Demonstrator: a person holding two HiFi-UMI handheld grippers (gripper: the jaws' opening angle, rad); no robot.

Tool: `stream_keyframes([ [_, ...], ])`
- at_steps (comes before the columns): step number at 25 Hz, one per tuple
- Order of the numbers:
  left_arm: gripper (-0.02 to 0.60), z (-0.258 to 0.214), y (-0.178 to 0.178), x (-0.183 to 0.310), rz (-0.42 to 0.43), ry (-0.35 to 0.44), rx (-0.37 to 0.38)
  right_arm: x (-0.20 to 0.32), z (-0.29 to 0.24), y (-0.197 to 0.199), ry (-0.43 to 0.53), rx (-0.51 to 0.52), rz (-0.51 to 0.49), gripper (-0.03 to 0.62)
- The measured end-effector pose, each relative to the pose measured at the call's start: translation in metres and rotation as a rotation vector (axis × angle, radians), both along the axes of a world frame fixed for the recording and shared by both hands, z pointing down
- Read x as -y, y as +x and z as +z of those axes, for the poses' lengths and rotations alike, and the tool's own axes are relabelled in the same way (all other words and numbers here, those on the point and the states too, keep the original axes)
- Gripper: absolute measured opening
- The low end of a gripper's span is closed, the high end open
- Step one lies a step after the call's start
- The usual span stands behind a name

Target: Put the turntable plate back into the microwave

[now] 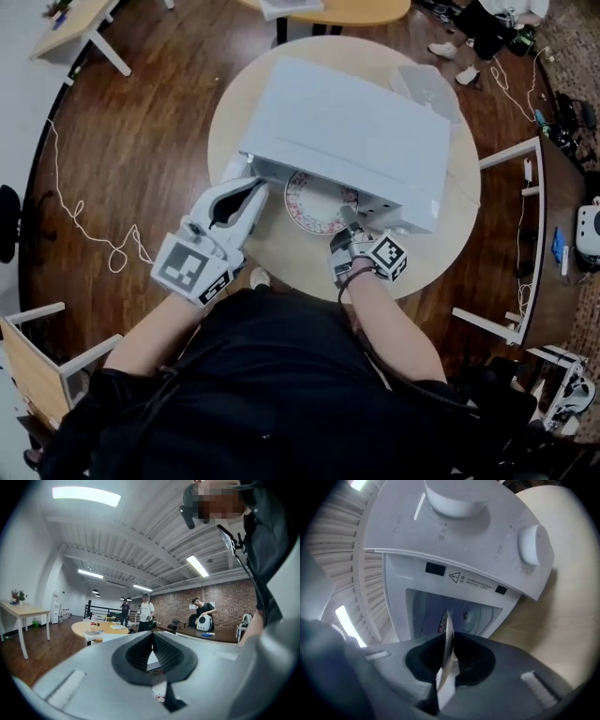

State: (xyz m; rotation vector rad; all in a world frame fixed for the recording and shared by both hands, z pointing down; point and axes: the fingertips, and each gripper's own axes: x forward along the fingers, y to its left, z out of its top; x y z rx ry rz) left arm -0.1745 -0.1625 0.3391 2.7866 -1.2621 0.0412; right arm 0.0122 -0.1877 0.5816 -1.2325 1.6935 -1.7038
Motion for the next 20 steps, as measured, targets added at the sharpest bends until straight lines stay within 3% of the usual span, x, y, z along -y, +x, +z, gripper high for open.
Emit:
stream_keyframes([
  [10, 0.005, -0.003, 0.003, 0.015, 0.001, -0.022, -0.04, 0.016, 0.006, -0.009, -0.014, -0.02, 0.025, 0.026],
  [20, 0.005, 0.008, -0.008, 0.019, -0.01, -0.056, -0.019, 0.031, 0.013, -0.016, -0.017, -0.027, 0.032, 0.026],
])
